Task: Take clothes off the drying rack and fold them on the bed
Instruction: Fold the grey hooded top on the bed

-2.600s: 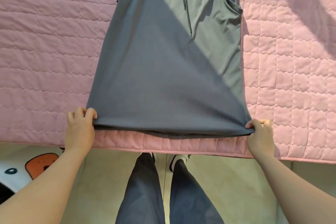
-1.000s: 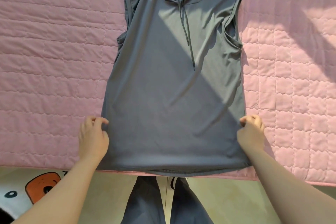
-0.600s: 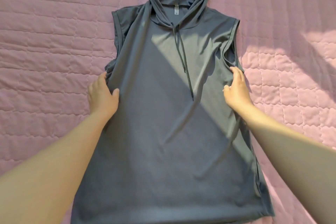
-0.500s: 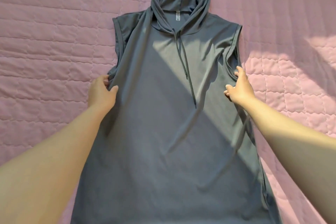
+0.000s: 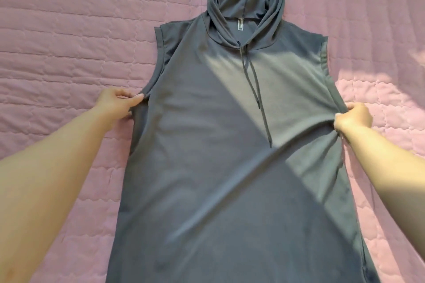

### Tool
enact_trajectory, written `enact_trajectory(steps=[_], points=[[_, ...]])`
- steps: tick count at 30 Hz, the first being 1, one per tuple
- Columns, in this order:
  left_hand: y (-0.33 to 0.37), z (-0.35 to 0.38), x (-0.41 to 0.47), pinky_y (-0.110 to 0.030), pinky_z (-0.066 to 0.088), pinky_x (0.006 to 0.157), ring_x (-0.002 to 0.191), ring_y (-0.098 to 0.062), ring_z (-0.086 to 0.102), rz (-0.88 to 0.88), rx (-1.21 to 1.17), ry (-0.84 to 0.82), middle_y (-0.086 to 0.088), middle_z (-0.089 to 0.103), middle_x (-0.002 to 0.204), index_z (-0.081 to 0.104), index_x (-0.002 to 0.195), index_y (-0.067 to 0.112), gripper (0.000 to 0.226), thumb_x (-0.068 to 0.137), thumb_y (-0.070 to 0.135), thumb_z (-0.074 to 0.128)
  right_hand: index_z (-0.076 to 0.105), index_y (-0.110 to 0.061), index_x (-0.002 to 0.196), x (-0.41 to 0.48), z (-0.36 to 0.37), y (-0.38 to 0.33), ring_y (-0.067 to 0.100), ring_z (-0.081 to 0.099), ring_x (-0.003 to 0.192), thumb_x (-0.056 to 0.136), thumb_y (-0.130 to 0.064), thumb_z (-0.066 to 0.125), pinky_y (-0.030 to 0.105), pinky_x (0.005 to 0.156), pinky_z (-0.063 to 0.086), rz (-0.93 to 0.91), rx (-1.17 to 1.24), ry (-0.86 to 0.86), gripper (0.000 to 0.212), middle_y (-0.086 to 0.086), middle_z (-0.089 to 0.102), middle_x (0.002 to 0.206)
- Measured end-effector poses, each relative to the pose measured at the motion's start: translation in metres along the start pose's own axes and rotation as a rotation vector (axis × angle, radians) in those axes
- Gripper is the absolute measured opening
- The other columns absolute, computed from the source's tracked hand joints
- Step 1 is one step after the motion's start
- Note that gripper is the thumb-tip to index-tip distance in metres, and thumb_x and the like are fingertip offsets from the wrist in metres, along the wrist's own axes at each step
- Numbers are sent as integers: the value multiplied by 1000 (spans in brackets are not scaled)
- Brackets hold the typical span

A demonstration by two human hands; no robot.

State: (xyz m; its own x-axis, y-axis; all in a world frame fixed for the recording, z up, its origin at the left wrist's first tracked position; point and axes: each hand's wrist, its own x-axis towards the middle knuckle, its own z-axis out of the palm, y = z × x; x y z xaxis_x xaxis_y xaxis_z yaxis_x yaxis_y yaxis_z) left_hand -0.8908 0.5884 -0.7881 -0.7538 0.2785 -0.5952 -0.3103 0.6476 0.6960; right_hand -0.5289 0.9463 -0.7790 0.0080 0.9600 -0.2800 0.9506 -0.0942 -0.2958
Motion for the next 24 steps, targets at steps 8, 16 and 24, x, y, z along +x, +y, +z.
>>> enact_trajectory(steps=[8,16,24], points=[[20,27,8,-23,44,67,75,-10,54,120,-43,3,1,57,93,51,115,27,39,84,26,74,37,-22,144,-57,30,-49,30,25,141,85,-12,59,50,109,25,-740,-346,25,64,7,27,154],[12,9,33,-41,53,93,99,-26,65,-30,83,264,-10,69,110,70,107,14,25,87,28,69,5,-38,153,-42,46,-43,31,0,149,88,-57,56,48,119,12,-364,-335,-349,84,2,-6,162],[47,34,31,-34,55,79,83,-17,65,4,-86,8,-3,65,107,56,107,21,37,80,32,78,-10,-39,151,-29,47,-51,31,-3,149,77,-60,68,57,116,15,-308,-445,-407,109,2,-16,161]])
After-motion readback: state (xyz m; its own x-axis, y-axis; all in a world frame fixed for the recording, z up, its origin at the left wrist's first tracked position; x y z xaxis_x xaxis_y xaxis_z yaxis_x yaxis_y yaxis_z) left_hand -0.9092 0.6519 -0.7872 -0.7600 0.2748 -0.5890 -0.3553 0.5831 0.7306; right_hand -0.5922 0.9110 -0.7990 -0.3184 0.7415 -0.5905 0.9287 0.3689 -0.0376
